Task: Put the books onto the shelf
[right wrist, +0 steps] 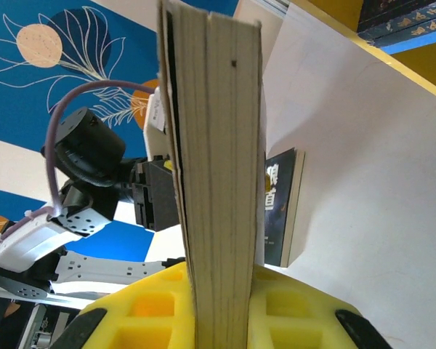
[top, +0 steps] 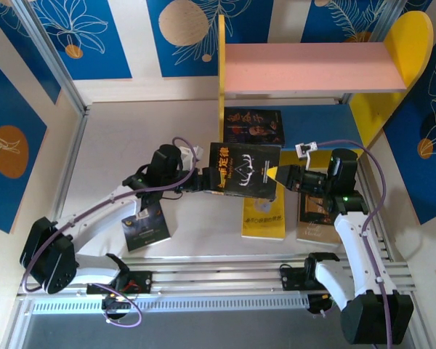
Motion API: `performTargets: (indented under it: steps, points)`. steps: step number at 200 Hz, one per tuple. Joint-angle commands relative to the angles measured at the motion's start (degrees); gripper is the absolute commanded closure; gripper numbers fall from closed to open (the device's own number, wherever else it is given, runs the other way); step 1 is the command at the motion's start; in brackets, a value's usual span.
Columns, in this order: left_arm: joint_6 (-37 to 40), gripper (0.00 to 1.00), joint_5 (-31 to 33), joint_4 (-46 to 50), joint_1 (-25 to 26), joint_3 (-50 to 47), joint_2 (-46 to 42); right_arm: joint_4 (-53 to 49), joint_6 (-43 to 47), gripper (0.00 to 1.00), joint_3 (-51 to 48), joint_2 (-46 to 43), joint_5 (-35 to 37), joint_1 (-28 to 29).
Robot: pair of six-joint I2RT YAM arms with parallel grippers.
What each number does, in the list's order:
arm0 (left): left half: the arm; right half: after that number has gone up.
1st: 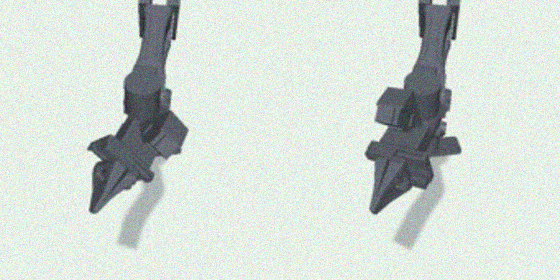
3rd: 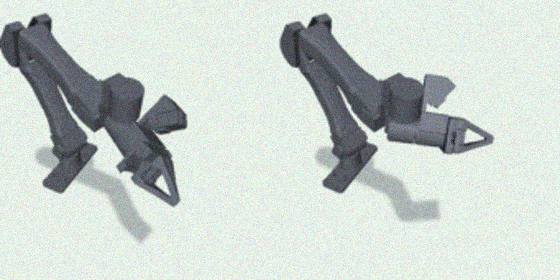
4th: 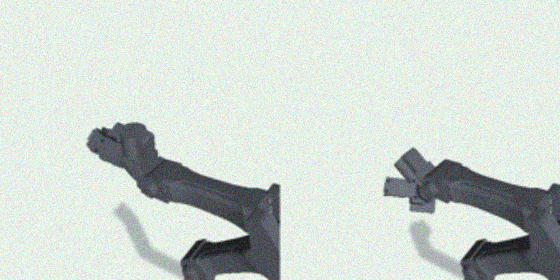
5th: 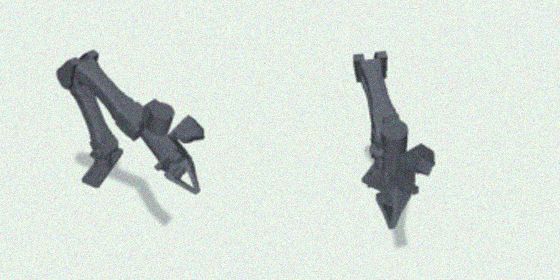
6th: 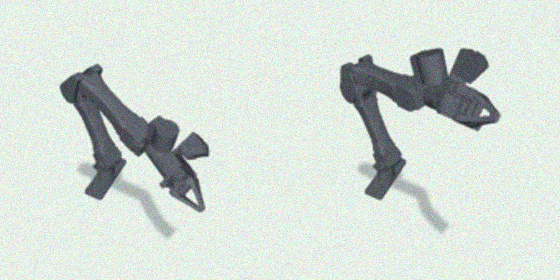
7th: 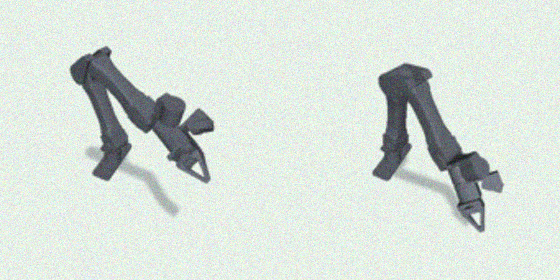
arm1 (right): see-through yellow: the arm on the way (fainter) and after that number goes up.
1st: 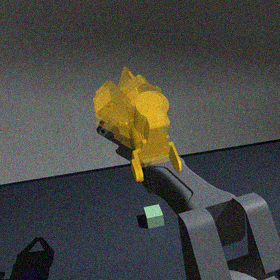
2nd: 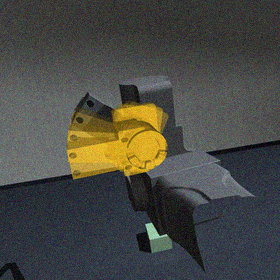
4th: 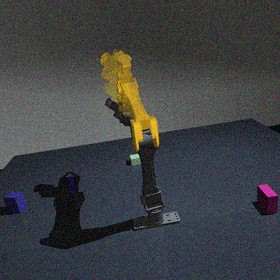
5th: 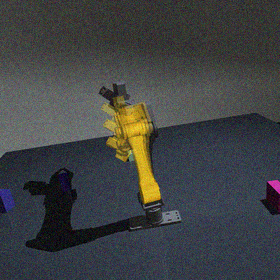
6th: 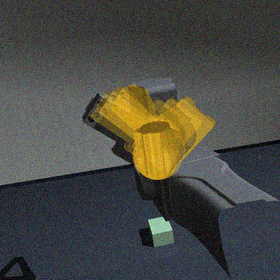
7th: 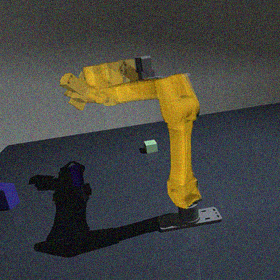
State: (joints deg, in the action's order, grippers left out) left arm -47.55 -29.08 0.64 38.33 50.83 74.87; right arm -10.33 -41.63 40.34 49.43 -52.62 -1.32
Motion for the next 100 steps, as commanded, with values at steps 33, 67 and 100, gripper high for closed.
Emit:
performTargets:
  steps: [33, 67, 100]
  points:
    - [-6.7, 0.37, -13.0, -15.2, -0.7, -3.4, 0.6, -0.9, 4.8, 0.90, -0.1, 1.3, -3.4, 0.0]
    - [-7.0, 0.54, -13.5, -16.2, -1.1, -3.8, 0.1, -3.7, 7.2, 0.87, -0.3, 2.1, -2.1, 0.0]
    - [-7.5, 0.71, -13.7, -17.5, -1.3, -4.3, 0.3, -5.5, 8.9, 0.84, -0.7, 2.8, -0.8, 0.0]
